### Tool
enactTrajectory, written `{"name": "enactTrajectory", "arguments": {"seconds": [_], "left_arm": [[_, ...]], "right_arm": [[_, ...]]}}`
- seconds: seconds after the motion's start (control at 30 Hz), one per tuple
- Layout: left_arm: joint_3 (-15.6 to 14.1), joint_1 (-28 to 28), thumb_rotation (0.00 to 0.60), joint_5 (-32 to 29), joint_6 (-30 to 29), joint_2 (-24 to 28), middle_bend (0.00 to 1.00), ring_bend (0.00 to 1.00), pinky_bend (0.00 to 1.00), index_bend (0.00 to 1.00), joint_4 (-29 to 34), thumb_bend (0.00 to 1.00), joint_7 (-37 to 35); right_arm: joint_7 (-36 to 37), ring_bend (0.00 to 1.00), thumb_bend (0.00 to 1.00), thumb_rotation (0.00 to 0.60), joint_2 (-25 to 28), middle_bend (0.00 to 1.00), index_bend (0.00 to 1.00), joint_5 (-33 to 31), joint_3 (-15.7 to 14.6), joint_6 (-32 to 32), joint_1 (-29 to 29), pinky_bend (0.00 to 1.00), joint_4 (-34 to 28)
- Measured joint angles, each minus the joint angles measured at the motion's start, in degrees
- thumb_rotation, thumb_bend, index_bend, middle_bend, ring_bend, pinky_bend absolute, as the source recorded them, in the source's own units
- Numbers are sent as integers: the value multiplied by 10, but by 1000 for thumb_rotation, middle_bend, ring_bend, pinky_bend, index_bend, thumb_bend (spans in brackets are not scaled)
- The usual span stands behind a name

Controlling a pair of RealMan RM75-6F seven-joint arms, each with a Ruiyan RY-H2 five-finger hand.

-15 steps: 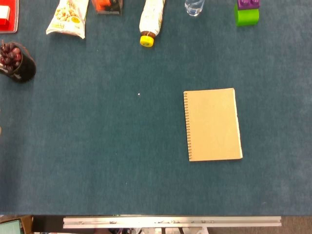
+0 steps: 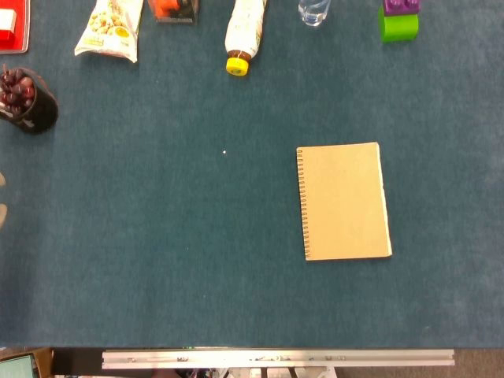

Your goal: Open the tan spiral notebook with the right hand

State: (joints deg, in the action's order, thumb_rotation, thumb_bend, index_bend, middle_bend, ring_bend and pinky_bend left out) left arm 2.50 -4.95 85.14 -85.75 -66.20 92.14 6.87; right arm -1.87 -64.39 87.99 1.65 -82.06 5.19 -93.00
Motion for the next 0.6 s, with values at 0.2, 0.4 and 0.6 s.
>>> {"name": "enactTrajectory", "arguments": {"seconds": [0.2,0.4,0.6], "left_arm": [[0,1,600,-3,2,1,421,416,514,468,1,222,0],[0,4,600,-4,-4,6,421,416,514,468,6,222,0],[2,9,600,-7,-10,10,421,416,514,468,10,221,0]], "right_arm": [[11,34,108,600,-9,138,141,29,-8,-4,4,221,11],[-2,34,133,600,-32,139,141,84,-11,-21,16,227,55],[-6,34,312,600,-52,139,142,160,-17,-29,53,231,125]]}}
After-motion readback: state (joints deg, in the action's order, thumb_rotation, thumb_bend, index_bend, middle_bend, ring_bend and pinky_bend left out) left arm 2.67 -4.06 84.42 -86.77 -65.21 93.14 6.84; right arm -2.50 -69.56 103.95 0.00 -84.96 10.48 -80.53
